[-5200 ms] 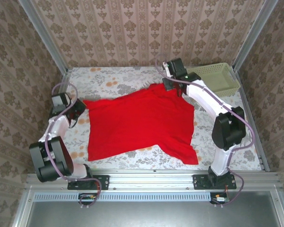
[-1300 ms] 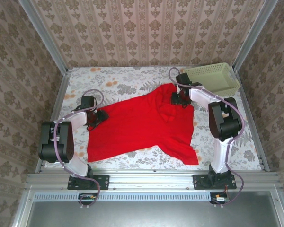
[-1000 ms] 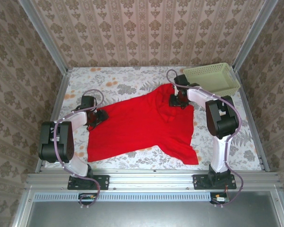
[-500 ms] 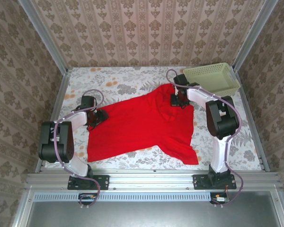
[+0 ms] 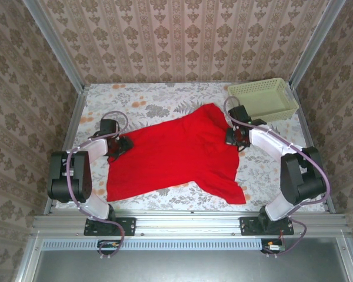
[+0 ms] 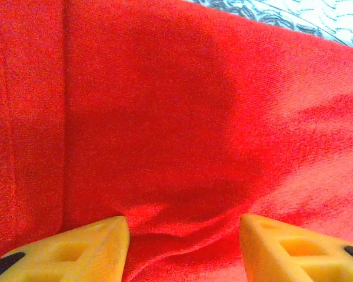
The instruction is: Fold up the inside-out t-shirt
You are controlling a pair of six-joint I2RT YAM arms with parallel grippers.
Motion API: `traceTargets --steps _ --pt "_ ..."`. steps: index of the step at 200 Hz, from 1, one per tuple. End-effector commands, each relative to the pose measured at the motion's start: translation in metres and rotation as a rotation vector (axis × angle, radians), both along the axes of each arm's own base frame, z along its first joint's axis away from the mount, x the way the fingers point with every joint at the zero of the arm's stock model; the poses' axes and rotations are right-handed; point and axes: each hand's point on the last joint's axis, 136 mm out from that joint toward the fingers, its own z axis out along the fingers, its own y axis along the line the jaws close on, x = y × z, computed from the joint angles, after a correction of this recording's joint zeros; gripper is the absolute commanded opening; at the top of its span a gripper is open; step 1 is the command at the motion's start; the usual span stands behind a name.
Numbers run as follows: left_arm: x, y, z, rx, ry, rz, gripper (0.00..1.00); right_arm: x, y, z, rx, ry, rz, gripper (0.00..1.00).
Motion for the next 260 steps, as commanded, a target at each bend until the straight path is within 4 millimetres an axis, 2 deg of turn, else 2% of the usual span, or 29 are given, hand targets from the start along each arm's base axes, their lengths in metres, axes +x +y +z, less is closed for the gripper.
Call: traceTargets --steps 1,32,42,83,93,103,107,118,133,149,171,189,198,203,233,245,260 --pt "-0.021 0.018 -0.009 0.065 0.066 0.012 0.54 -0.017 -0.018 -0.002 -0.028 0.0 -0.112 0.0" --pt "-0.022 0.02 -0.008 0.066 0.069 0.014 0.54 -0.022 -0.03 -0.011 -0.058 0.014 -0.163 0.0" --pt "-0.022 0.021 -0.008 0.067 0.068 0.013 0.54 -0.015 -0.027 -0.01 -0.041 -0.008 -0.164 0.0" --pt "-0.024 0.022 -0.008 0.072 0.069 0.012 0.55 -0.013 -0.021 -0.014 -0.022 0.012 -0.154 0.0" --pt "-0.024 0.022 -0.007 0.069 0.068 0.009 0.56 -0.014 -0.02 -0.012 -0.021 0.01 -0.135 0.07" --pt "-0.024 0.02 -0.005 0.058 0.065 0.003 0.58 -0.014 -0.02 -0.005 -0.03 -0.005 -0.125 0.21" --pt "-0.024 0.018 -0.004 0.053 0.064 0.0 0.6 -0.02 -0.023 -0.004 -0.044 0.016 -0.122 0.26" --pt "-0.024 0.015 0.005 0.047 0.055 -0.018 0.64 -0.024 -0.026 0.006 -0.062 0.007 -0.112 0.36" --pt "-0.025 0.011 0.023 0.061 0.031 -0.041 0.69 -0.026 -0.026 0.023 -0.068 -0.03 -0.086 0.45" --pt "-0.025 0.006 0.045 0.107 -0.017 -0.068 0.75 -0.021 -0.012 0.04 -0.028 -0.074 -0.025 0.49" --pt "-0.019 -0.006 0.061 0.113 -0.066 -0.103 0.77 0.006 0.031 0.06 0.032 -0.133 0.103 0.51" --pt "-0.01 -0.011 0.059 0.087 -0.069 -0.103 0.77 0.04 0.075 0.069 0.093 -0.162 0.203 0.51" --pt "-0.007 -0.013 0.056 0.076 -0.063 -0.104 0.77 0.056 0.093 0.064 0.126 -0.146 0.231 0.51" --pt "-0.004 -0.013 0.056 0.068 -0.065 -0.103 0.76 0.071 0.104 0.066 0.157 -0.173 0.246 0.51" --pt "0.01 -0.004 0.045 0.015 -0.07 -0.054 0.76 0.127 0.149 0.044 0.238 -0.136 0.294 0.51" --pt "0.016 0.004 0.039 0.001 -0.064 -0.03 0.76 0.142 0.156 0.03 0.23 -0.106 0.291 0.51" --pt "0.018 0.015 0.03 -0.017 -0.043 0.011 0.76 0.158 0.15 0.007 0.19 -0.061 0.243 0.51"
